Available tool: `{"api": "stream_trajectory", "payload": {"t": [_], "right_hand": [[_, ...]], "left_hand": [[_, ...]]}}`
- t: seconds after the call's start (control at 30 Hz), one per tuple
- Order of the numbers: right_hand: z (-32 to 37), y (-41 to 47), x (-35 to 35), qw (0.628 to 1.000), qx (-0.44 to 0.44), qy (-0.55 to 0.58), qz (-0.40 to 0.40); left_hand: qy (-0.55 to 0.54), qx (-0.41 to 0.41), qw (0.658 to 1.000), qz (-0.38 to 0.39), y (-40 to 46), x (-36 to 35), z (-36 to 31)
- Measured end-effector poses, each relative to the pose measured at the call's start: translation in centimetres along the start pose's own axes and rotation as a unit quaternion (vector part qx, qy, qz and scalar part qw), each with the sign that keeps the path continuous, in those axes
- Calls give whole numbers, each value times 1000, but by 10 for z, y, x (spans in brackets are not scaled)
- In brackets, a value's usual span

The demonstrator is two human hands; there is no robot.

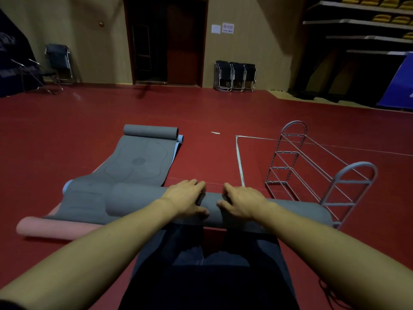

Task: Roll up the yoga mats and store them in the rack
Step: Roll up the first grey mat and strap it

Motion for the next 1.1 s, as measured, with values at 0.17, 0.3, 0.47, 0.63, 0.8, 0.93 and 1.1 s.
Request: {"api": "stream_trajectory", "payload": {"t": [0.17,0.3,0.47,0.63,0.8,0.93,1.1], "right_hand": [[-2,0,-17,999,25,-31,17],[-6,5,-29,998,5,-41,-37],[-13,7,-31,994,-28,-85,-70],[-13,13,-24,996,-51,-31,-71],[-15,16,-31,995,-48,14,-86],[-18,18,-44,992,-39,-50,-105],[-21,20,-48,980,-51,-79,-175]], "left_hand": [[-13,16,1000,-7,2,-2,-1],[14,0,1000,-26,6,-8,0],[23,-2,999,-41,11,-11,2],[37,-23,998,-38,16,-13,4],[46,-23,997,-55,24,-19,9],[5,-10,999,-35,37,-14,11],[6,-19,999,-25,46,-24,22]]}}
Point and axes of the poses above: each hand's wrist, its own y-axis towards the middle knuckle, its own x-axis out of the back of the hand, z = x × y, the point moved 3 cm from there along y, towards the middle knuckle, and after that the axes turned 10 degrees about -y, right-handed, at the moved point
